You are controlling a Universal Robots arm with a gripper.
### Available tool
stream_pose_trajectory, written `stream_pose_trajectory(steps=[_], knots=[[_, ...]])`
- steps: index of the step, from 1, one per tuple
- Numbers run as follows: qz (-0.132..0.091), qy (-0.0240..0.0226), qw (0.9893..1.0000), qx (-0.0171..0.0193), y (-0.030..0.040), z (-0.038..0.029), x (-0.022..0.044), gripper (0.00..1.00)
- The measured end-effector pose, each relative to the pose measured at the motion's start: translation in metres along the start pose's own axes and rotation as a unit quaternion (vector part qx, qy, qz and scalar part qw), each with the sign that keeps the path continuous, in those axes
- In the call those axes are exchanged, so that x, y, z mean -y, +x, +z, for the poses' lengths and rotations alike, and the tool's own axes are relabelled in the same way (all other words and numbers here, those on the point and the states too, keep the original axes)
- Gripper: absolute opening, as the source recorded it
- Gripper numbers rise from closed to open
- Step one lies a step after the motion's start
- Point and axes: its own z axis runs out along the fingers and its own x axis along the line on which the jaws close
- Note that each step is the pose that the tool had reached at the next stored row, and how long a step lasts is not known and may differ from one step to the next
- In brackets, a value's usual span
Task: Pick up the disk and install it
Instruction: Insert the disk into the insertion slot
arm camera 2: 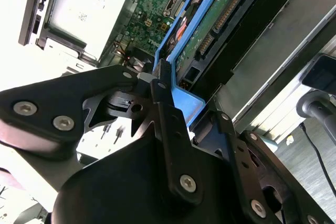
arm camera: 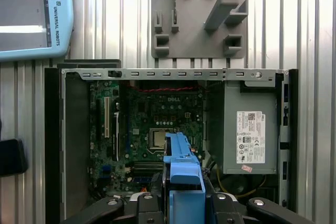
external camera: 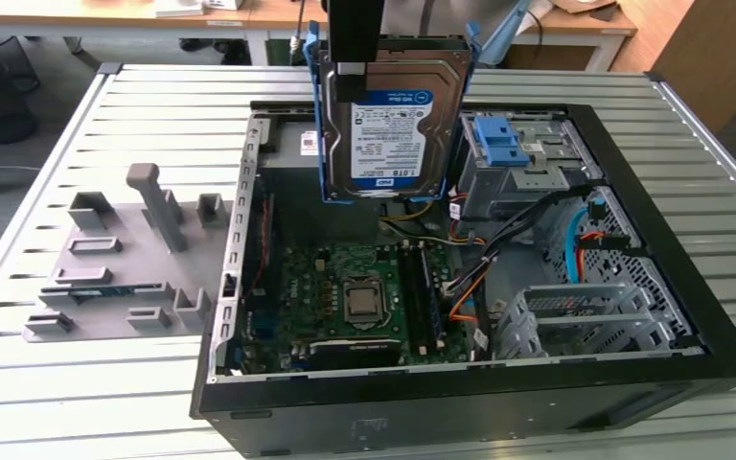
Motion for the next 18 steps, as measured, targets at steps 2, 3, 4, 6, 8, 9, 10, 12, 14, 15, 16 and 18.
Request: stream_pose_trajectory(steps=[2,3,4,6,8,9,10,12,14,15,16,18], knots=[[0.000,0.0000,1.0000,0.0000,0.0000,0.0000,0.0000,0.36],[0.000,0.0000,1.0000,0.0000,0.0000,0.0000,0.0000,0.36],[0.000,0.0000,1.0000,0.0000,0.0000,0.0000,0.0000,0.36],[0.000,0.0000,1.0000,-0.0001,0.0000,0.0000,0.0001,0.36],[0.000,0.0000,1.0000,-0.0001,0.0000,0.0000,0.0001,0.36],[0.000,0.0000,1.0000,-0.0001,0.0000,0.0000,0.0001,0.36],[0.000,0.0000,1.0000,-0.0001,0.0005,0.0000,0.0002,0.36],[0.000,0.0000,1.0000,-0.0001,0.0024,0.0000,0.0001,0.36],[0.000,0.0000,1.0000,-0.0001,0.0065,0.0001,0.0001,0.36],[0.000,0.0000,1.0000,-0.0001,0.0088,0.0001,0.0001,0.36],[0.000,0.0000,1.0000,-0.0001,0.0114,0.0002,0.0002,0.36],[0.000,0.0000,1.0000,-0.0003,0.0171,0.0003,0.0002,0.36]])
